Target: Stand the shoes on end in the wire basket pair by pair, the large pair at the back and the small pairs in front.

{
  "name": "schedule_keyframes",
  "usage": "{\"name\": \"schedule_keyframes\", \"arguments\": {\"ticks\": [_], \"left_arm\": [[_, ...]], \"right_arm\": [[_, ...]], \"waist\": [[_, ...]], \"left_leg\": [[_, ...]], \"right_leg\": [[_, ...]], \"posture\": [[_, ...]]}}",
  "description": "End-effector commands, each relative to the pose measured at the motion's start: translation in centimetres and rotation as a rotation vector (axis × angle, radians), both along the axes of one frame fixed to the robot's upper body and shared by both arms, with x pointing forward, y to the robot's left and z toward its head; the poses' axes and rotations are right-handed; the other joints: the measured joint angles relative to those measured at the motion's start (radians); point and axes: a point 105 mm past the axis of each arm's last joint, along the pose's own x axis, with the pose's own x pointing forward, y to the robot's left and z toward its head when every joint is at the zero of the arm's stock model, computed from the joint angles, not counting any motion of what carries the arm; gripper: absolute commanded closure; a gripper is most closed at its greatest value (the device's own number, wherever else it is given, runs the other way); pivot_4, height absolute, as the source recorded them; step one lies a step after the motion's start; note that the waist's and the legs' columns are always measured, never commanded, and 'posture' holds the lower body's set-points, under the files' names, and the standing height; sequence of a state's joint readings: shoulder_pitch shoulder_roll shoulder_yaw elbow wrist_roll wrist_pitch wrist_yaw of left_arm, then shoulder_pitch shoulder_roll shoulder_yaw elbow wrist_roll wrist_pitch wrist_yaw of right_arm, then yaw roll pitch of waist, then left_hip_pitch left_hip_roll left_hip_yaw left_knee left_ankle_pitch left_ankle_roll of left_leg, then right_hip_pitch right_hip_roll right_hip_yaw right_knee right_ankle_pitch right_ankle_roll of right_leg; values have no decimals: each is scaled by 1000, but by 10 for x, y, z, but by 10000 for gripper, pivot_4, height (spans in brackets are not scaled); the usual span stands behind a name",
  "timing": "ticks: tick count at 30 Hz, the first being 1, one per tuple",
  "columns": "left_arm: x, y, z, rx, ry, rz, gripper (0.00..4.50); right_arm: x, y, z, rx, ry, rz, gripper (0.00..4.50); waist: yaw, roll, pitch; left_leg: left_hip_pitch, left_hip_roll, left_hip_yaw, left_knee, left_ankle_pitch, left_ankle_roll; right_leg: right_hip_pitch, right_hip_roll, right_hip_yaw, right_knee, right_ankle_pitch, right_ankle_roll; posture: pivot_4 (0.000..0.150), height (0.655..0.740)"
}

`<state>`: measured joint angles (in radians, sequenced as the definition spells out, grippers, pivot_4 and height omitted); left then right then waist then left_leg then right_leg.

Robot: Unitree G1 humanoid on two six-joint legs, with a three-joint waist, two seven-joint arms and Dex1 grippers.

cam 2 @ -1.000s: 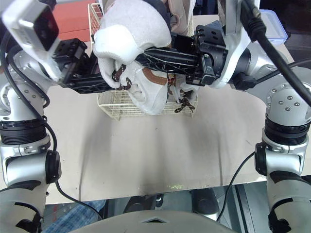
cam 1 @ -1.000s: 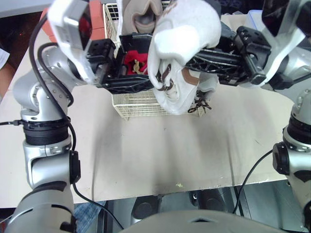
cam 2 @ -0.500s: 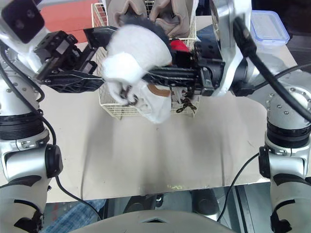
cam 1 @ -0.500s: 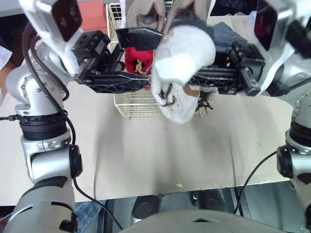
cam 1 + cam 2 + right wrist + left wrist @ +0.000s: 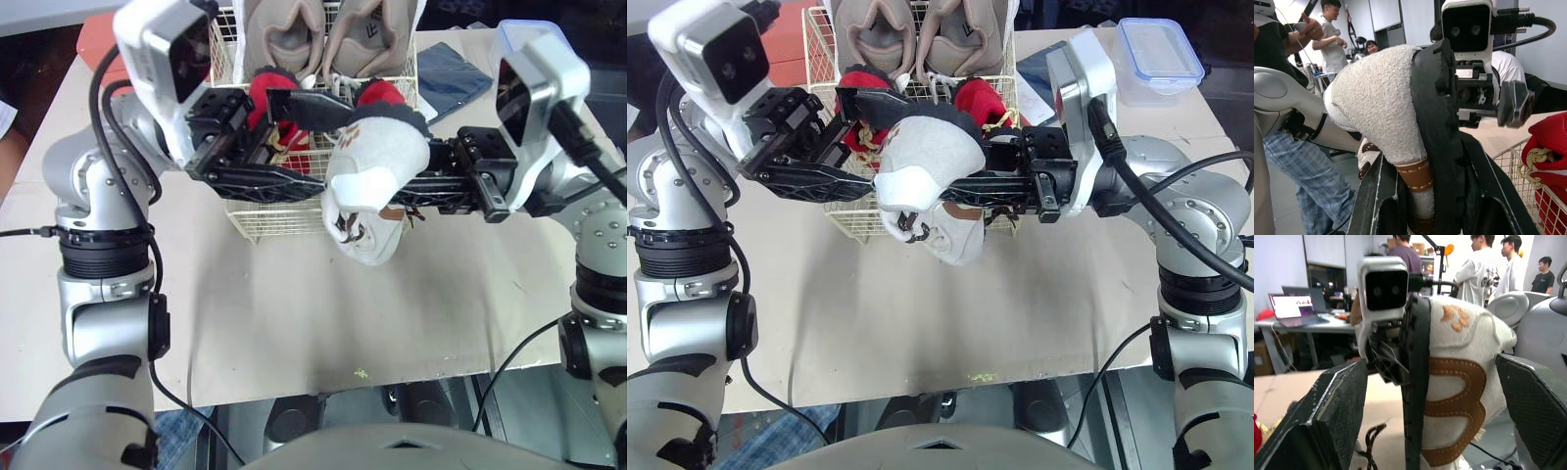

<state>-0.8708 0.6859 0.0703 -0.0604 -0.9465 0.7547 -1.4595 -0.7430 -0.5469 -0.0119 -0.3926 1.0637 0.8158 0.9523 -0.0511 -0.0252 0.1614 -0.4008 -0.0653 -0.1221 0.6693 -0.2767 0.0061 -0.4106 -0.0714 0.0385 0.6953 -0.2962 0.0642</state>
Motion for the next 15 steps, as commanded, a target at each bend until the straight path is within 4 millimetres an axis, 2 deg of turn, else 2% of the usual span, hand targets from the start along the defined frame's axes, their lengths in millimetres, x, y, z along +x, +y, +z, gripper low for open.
{"name": "schedule_keyframes", "arguments": {"ticks": [1, 13, 15], "left_arm": [[-8, 4, 1, 31, -26, -20, 380], [-5, -5, -7, 51, -18, -30, 380], [-5, -6, -7, 49, -13, -33, 5442]], "right_arm": [[-3, -4, 12, 49, -53, -3, 39552], [-4, 1, 11, 48, -47, -3, 39552], [-3, 2, 11, 49, -46, -7, 39552]], "waist": [[-2, 0, 0], [3, 0, 0], [2, 0, 0]], "left_leg": [[0, 0, 0, 0, 0, 0], [0, 0, 0, 0, 0, 0], [0, 0, 0, 0, 0, 0]], "right_leg": [[0, 0, 0, 0, 0, 0], [0, 0, 0, 0, 0, 0], [0, 0, 0, 0, 0, 0]], "posture": [[1500, 7400], [1500, 7400], [1500, 7400]]}}
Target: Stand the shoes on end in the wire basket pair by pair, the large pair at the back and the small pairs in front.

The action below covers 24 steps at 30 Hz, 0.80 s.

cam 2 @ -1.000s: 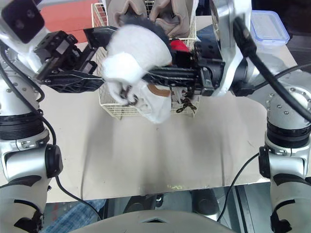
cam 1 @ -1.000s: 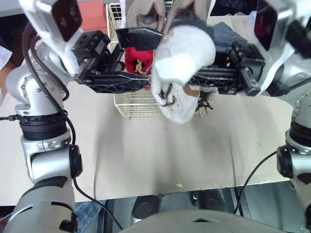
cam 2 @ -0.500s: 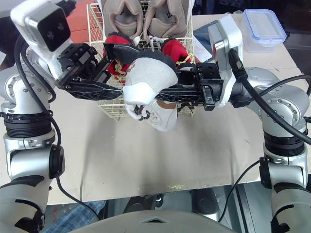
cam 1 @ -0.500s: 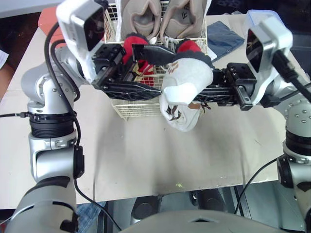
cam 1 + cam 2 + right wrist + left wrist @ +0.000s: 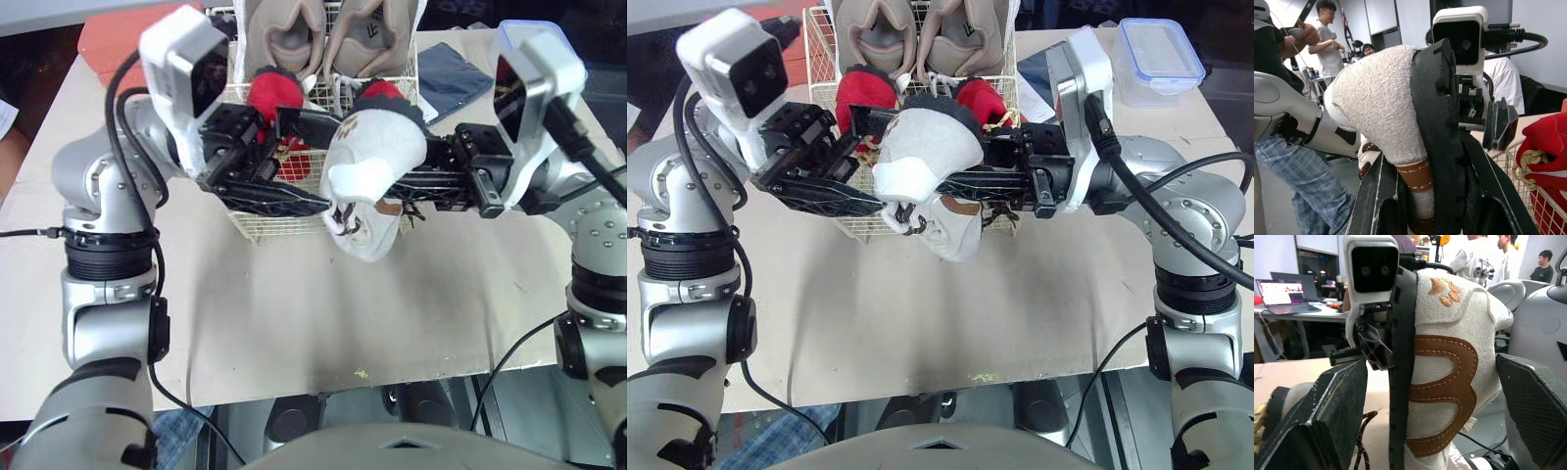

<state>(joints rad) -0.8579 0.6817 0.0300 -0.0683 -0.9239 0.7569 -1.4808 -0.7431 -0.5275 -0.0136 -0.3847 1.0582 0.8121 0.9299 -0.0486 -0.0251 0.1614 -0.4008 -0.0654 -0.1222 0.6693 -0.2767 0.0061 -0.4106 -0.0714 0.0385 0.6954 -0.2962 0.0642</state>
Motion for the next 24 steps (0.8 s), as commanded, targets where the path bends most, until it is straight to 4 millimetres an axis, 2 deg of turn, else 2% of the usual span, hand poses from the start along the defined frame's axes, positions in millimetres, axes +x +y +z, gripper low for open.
{"name": "schedule_keyframes", "arguments": {"ticks": [1, 3, 6, 9, 10, 11, 12, 16, 17, 24], "left_arm": [[-4, -1, 4, 2, -35, -9, 8488], [-3, -2, 4, 2, -36, -7, 17916], [-2, -3, 4, 2, -40, -1, 28752], [-2, -3, 4, 2, -44, 7, 36065], [-1, -3, 4, 0, -45, 12, 37600], [-1, -3, 4, -1, -46, 16, 38358], [-1, -2, 4, -4, -49, 21, 38657], [1, -1, 5, -24, -56, 51, 39390], [2, 0, 5, -34, -60, 67, 39560], [-2, 19, 14, -132, -119, 271, 40187]], "right_arm": [[-7, 0, 10, 30, -56, 9, 39552], [-6, 0, 10, 30, -55, 7, 39552], [-5, -1, 8, 25, -50, 3, 39552], [-3, -3, 8, 24, -50, -6, 39552], [-2, -4, 8, 24, -50, -9, 29938], [-1, -5, 8, 22, -48, -12, 26608], [0, -6, 8, 17, -49, -14, 20629], [3, -12, 9, 8, -52, -40, 2646], [5, -15, 8, -1, -56, -59, 0], [13, -48, 8, -27, -71, -199, 0]], "waist": [[0, 0, 0], [1, 0, 0], [2, 0, 0], [2, 0, 0], [2, 0, 0], [2, 0, 0], [2, 0, 0], [3, 0, 0], [3, 0, 0], [4, 0, 0]], "left_leg": [[0, 0, 0, 0, 0, 0], [0, 0, 0, 0, 0, 0], [0, 0, 0, 0, 0, 0], [0, 0, 0, 0, 0, 0], [0, 0, 0, 0, 0, 0], [0, 0, 0, 0, 0, 0], [0, 0, 0, 0, 0, 0], [0, 0, 0, 0, 0, 0], [0, 0, 0, 0, 0, 0], [0, 0, 0, 0, 0, 0]], "right_leg": [[0, 0, 0, 0, 0, 0], [0, 0, 0, 0, 0, 0], [0, 0, 0, 0, 0, 0], [0, 0, 0, 0, 0, 0], [0, 0, 0, 0, 0, 0], [0, 0, 0, 0, 0, 0], [0, 0, 0, 0, 0, 0], [0, 0, 0, 0, 0, 0], [0, 0, 0, 0, 0, 0], [0, -1, 1, -1, 0, 0]], "posture": [[1500, 7400], [1500, 7400], [1500, 7400], [1500, 7400], [1500, 7400], [1500, 7400], [1500, 7400], [1500, 7400], [1500, 7400], [1500, 7400]]}}
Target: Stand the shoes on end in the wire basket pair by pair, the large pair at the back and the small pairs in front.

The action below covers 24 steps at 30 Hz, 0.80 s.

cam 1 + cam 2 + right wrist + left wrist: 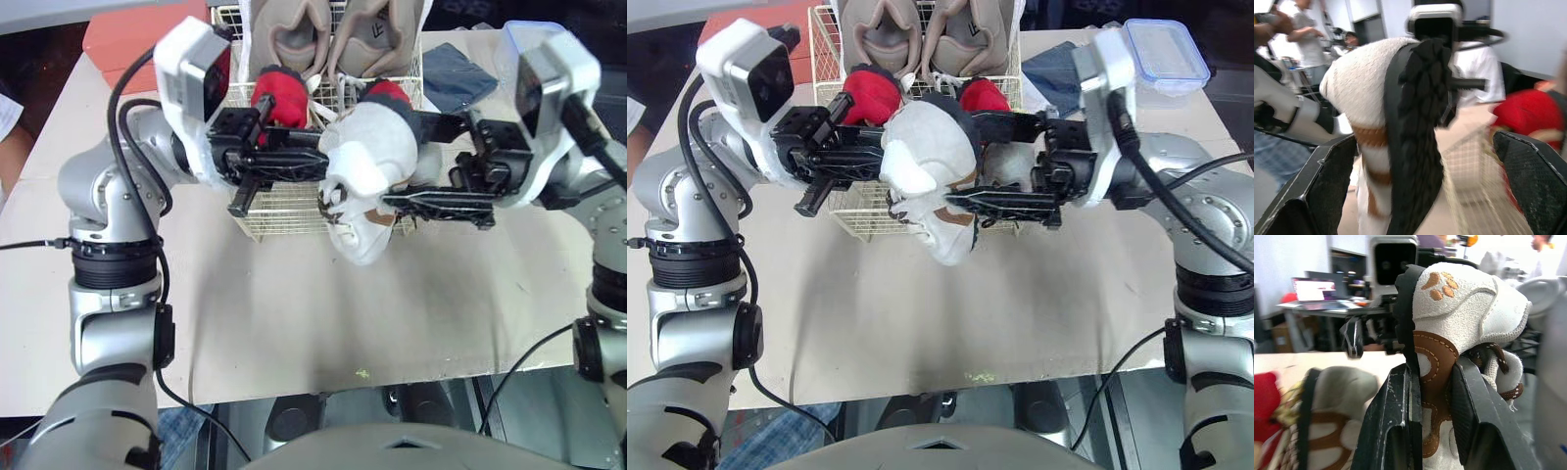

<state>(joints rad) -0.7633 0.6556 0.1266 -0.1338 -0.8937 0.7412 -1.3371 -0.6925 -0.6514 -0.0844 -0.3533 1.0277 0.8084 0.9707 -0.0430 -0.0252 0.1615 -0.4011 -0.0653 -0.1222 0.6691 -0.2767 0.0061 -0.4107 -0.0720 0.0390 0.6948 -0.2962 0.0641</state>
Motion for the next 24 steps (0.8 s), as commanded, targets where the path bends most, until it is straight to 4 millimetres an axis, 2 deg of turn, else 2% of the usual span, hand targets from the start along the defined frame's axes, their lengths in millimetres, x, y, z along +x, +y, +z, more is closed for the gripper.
{"name": "schedule_keyframes", "arguments": {"ticks": [1, 8, 12, 17, 24], "left_arm": [[-13, 12, 19, -65, -117, 107, 40187], [-19, 35, 31, -176, -191, 406, 40187], [-14, 48, 15, -163, -191, 555, 40187], [-1, 59, -11, -102, -195, 642, 40187], [20, 68, -13, -150, -222, 675, 40187]], "right_arm": [[0, -19, 14, 27, -83, -83, 0], [1, -44, 12, 26, -102, -178, 0], [-1, -47, 10, 3, -109, -180, 0], [-2, -46, 17, 17, -126, -162, 0], [-1, -49, 20, -1, -168, -190, 0]], "waist": [[-2, 0, 0], [4, 0, 0], [3, 0, 0], [9, 0, 0], [15, 0, 0]], "left_leg": [[0, 0, 0, 0, 0, 0], [0, 0, 0, 0, 0, 0], [1, 0, 1, 0, 0, 0], [1, 0, 1, 0, 0, 0], [1, 0, 1, 0, 0, 0]], "right_leg": [[0, 0, 0, 0, 0, 0], [0, 0, 1, 0, 0, 0], [0, 0, 2, 1, 0, 0], [1, 0, 2, 0, 0, 0], [1, 0, 1, 0, 0, 0]], "posture": [[1500, 7400], [1500, 7400], [1500, 7400], [1500, 7400], [1500, 7400]]}}
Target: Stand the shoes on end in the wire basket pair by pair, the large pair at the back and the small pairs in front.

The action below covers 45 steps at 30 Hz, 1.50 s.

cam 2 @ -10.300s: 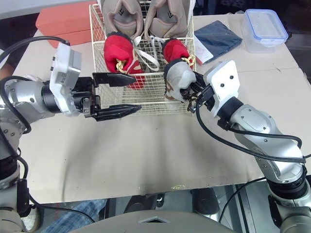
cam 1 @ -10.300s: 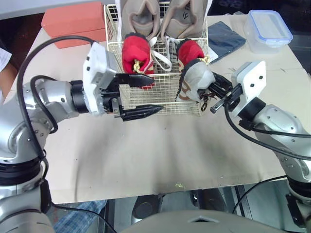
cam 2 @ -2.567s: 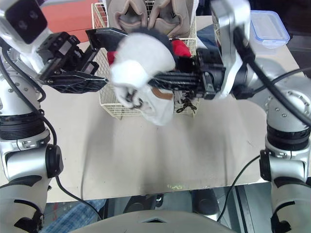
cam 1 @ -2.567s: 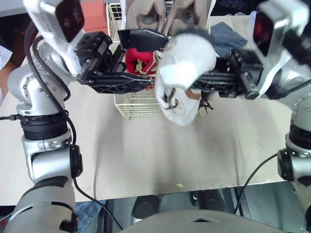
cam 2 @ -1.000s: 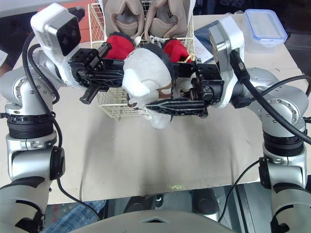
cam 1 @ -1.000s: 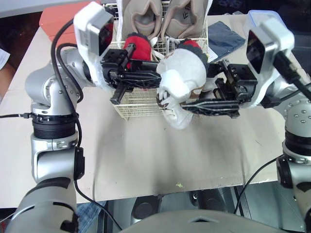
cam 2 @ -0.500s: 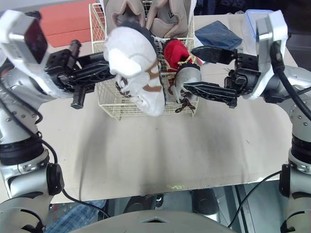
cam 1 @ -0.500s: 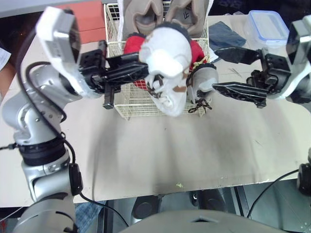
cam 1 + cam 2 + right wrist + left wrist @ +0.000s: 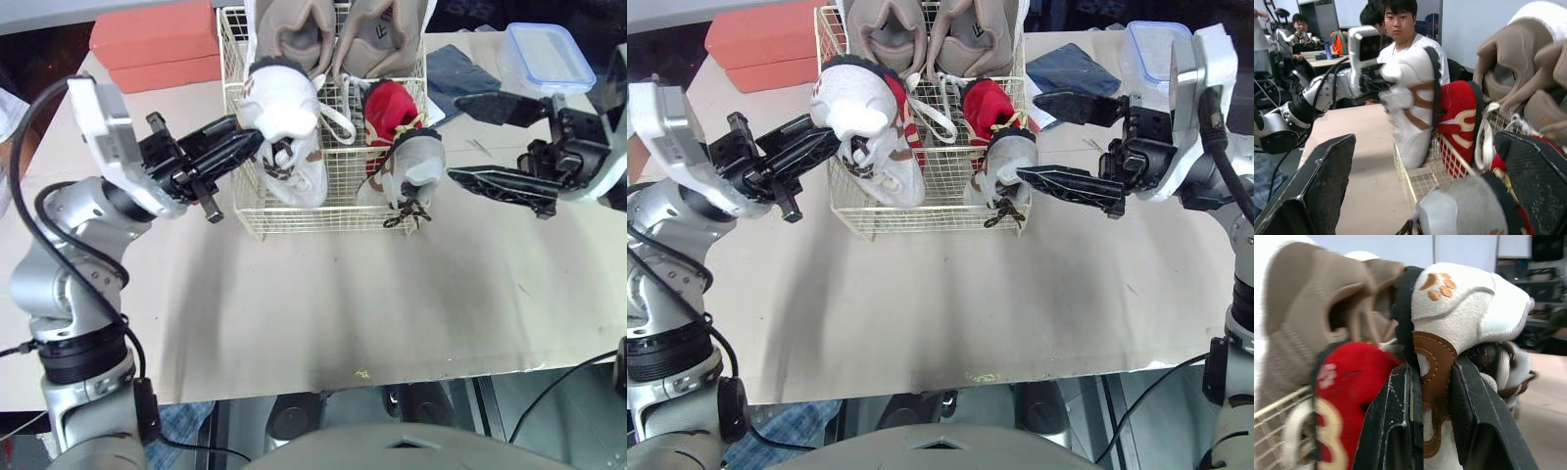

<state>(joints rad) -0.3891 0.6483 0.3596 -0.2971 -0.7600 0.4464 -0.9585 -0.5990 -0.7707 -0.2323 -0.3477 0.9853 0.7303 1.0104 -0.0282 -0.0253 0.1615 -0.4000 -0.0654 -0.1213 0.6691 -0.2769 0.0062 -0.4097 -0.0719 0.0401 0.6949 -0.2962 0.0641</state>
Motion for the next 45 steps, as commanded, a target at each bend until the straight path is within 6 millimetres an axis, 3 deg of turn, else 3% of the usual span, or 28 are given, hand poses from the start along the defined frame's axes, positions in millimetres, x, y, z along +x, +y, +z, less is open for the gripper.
{"name": "schedule_keyframes", "arguments": {"ticks": [1, 10, 25, 26, 30, 33, 45], "left_arm": [[4, 4, 9, 8, -70, 13, 40187], [5, 0, -13, 68, -29, -10, 40187], [-5, 1, -73, 59, 163, 69, 40187], [-7, 1, -77, 65, 180, 59, 30491], [-9, 0, -79, 51, 209, 24, 16225], [-6, 5, -78, 63, 194, 49, 1813], [-35, 21, -24, -29, 146, 1, 416]], "right_arm": [[-6, -5, 11, -5, -74, -18, 0], [-8, -7, 10, -24, -89, -38, 0], [-6, -7, 6, -37, -83, -22, 0], [-5, -7, 6, -42, -84, -24, 0], [-5, -8, 5, -47, -85, -25, 0], [-5, -9, 4, -45, -84, -28, 0], [3, -31, -10, -46, -43, -129, 0]], "waist": [[0, 0, 0], [-3, 0, 0], [-7, 0, 0], [-7, 1, 0], [-4, 1, -1], [-1, 1, -1], [-1, 1, -1]], "left_leg": [[0, 0, 0, 0, 0, 0], [0, 0, 0, 0, 0, 0], [0, 0, 0, 0, 0, 0], [0, 0, 0, 0, 0, 0], [1, 0, 0, 0, 0, 0], [1, 0, 0, 0, 0, 0], [1, 1, 0, 0, 0, 0]], "right_leg": [[0, 0, 0, 0, 0, 0], [0, 0, 0, 0, 0, 0], [0, 0, 1, 0, 0, 0], [0, 0, 1, 0, 0, 0], [0, 0, 0, 0, 0, 0], [1, 0, 0, 0, 0, 0], [1, 0, 0, 0, 0, 0]], "posture": [[1500, 7400], [1500, 7400], [1500, 7400], [1500, 7400], [1500, 7400], [1500, 7400], [1500, 7400]]}}
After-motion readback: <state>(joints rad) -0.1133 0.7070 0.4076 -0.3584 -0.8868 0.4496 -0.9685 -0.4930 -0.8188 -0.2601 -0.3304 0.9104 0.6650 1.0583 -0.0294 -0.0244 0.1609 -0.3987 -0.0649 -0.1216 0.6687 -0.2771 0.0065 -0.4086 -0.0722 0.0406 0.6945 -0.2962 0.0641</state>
